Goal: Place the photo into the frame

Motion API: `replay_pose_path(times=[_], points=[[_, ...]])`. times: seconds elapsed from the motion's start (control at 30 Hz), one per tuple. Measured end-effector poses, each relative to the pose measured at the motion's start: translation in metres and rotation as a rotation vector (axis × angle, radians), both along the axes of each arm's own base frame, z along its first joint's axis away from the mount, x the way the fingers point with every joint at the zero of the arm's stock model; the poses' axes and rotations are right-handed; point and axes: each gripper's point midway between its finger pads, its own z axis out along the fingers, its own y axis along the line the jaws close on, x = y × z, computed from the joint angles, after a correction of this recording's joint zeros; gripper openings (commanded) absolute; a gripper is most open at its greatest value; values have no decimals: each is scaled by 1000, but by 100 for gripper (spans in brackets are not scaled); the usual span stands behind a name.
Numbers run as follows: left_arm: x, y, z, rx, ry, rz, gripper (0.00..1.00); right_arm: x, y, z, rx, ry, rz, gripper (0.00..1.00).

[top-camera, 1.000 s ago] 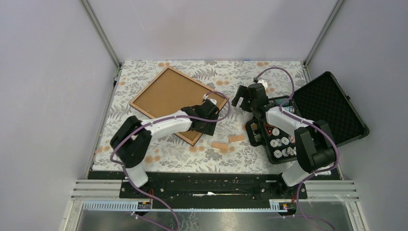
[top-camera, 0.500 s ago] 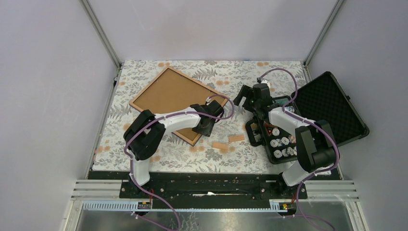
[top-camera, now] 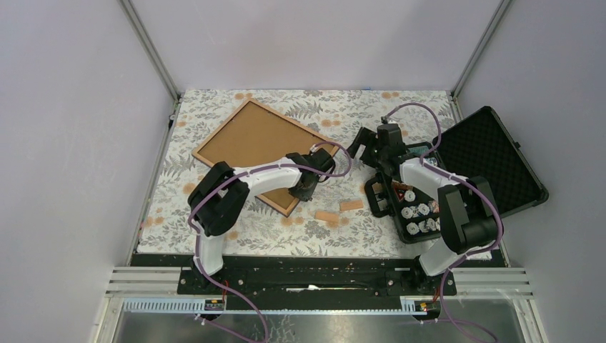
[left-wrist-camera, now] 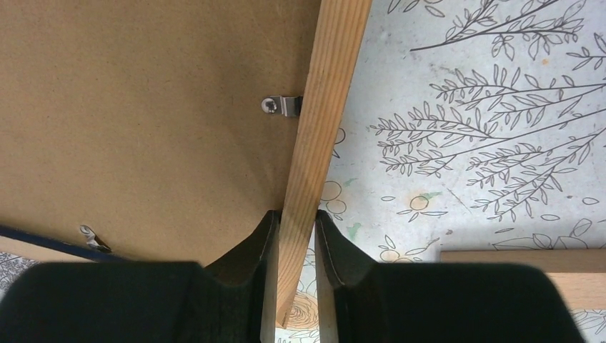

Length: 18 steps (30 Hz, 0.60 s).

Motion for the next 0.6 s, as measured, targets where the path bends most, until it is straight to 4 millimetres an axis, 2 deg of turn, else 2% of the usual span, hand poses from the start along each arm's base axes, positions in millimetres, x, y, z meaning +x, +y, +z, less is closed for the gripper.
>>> replay_pose_path(times=[0.17,0.3,0.43,0.6], points=[[-1,-2,4,-2,13,-14,0,-2,3,6,58,52,-5,100],[0,-5,13,-16,14,-30,0,-1,20,19,193,94,32,100],[-4,-7,34,-58,6,-43,0,-8,48,15,372,184,81,100],[-7,-11,71,-144,-37,-57,0,-23,69,2,490,298,78,99]])
